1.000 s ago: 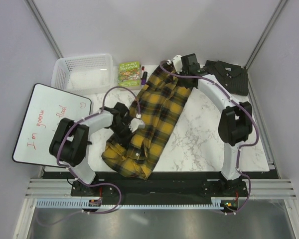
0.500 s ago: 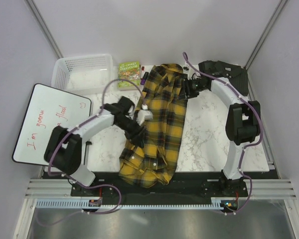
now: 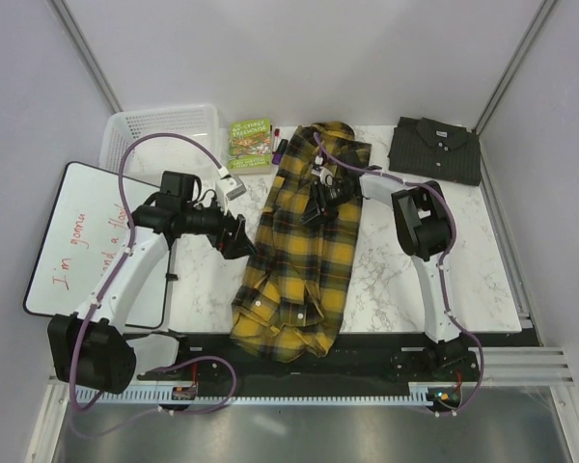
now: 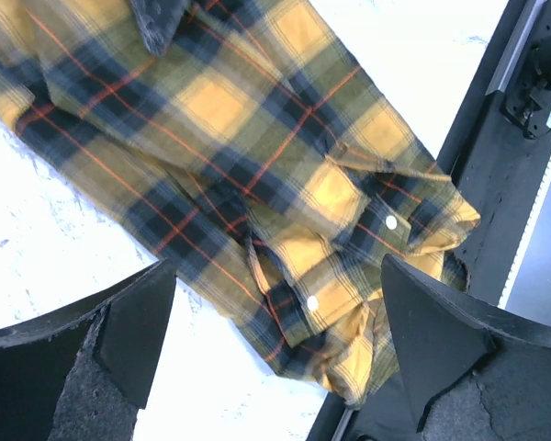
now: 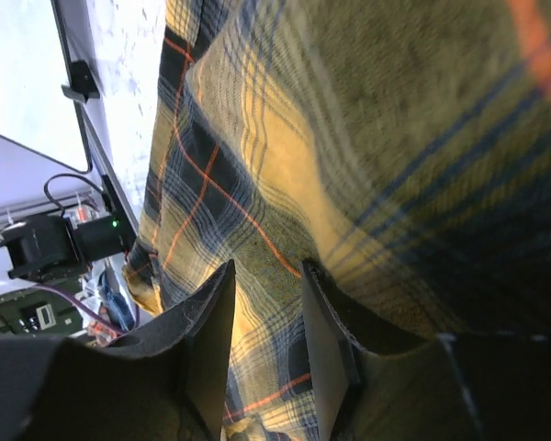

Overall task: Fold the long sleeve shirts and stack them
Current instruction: Fold the shirt

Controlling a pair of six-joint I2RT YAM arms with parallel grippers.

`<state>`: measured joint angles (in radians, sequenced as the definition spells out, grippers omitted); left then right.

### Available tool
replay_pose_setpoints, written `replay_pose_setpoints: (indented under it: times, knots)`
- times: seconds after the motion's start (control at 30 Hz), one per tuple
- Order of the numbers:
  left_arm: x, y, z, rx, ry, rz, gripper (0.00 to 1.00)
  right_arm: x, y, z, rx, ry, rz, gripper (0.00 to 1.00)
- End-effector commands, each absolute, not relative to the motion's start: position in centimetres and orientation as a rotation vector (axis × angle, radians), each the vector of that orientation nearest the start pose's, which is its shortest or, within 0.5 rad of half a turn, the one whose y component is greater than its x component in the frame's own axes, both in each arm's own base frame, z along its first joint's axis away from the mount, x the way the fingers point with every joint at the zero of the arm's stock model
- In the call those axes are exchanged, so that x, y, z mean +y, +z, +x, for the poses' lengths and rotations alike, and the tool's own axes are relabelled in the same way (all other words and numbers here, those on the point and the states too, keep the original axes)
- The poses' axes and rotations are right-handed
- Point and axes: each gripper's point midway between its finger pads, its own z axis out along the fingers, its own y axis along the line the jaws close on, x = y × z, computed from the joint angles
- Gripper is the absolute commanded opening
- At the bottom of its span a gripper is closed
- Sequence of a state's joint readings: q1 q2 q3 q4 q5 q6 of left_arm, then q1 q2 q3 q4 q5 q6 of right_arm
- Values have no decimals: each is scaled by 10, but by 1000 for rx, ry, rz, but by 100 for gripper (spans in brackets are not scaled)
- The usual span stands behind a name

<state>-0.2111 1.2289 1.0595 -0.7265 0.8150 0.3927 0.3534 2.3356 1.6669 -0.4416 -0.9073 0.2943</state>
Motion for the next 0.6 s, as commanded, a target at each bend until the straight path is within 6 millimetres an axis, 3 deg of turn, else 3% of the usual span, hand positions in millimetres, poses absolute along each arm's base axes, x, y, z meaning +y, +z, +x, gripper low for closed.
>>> replay_pose_setpoints:
  times: [0.0,0.17,0.3,0.37,0.43,0.47,0.57]
  knots:
    - [-172,196,247,2008,-892,1011,99,267,-13,436,2709,1079,-444,43]
    - [-182,186,245,1954,-880,1025,99,238,0,486,2666,755,-634,43]
    - [-208,164,230,1924,-767,1203,99,220,12,497,2620,574,-821,44]
    - [-216,162,228,1916,-759,1222,99,214,34,484,2583,560,-922,48]
    - [-209,153,240,1970,-675,1213,99,214,56,468,2547,601,-948,50]
    - [-203,145,239,1963,-641,1292,99,216,79,449,2507,664,-951,54]
    - [-200,117,231,1959,-634,1463,97,220,115,415,2465,733,-932,59]
